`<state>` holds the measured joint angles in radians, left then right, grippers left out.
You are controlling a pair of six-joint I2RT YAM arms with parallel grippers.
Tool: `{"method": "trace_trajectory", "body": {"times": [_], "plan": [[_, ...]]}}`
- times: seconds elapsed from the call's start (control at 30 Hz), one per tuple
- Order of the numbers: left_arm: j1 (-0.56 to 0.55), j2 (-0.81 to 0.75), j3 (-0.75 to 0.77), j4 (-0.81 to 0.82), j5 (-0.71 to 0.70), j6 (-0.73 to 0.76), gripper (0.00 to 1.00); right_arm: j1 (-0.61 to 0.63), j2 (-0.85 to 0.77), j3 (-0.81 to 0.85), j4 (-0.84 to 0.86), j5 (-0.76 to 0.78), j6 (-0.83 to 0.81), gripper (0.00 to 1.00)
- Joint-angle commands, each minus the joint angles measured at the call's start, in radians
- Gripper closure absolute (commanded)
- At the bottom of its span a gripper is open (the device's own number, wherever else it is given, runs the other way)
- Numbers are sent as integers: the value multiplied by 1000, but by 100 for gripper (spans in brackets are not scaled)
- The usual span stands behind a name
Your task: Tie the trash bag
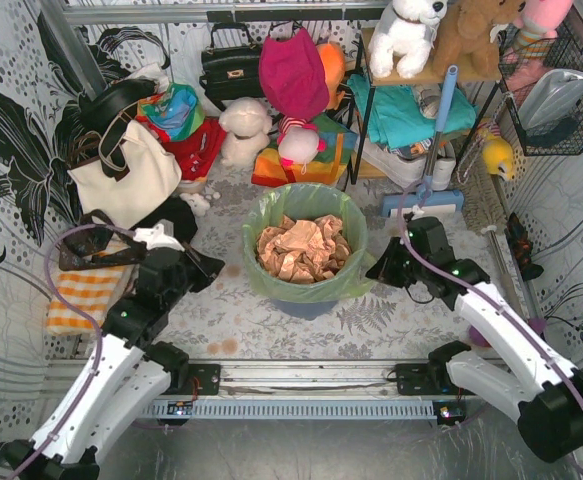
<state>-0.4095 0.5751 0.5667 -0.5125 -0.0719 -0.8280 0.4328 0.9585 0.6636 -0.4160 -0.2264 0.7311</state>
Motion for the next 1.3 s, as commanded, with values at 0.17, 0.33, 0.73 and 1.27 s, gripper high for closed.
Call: {"method": "trace_trajectory", "body": {"times": [0.17,0.33,0.73,1.27], "plan": [[4,-53,140,-89,52,30,100,6,-107,133,-66,19,53,100],[4,40,46,-45,95,-10,62,7,-90,116,-46,2,58,100],[3,200,-193,434,274,-61,32,15,-27,31,39,-27,53,100],[3,500,-248,612,375,16,39,30,49,-6,97,-28,49,100]]}}
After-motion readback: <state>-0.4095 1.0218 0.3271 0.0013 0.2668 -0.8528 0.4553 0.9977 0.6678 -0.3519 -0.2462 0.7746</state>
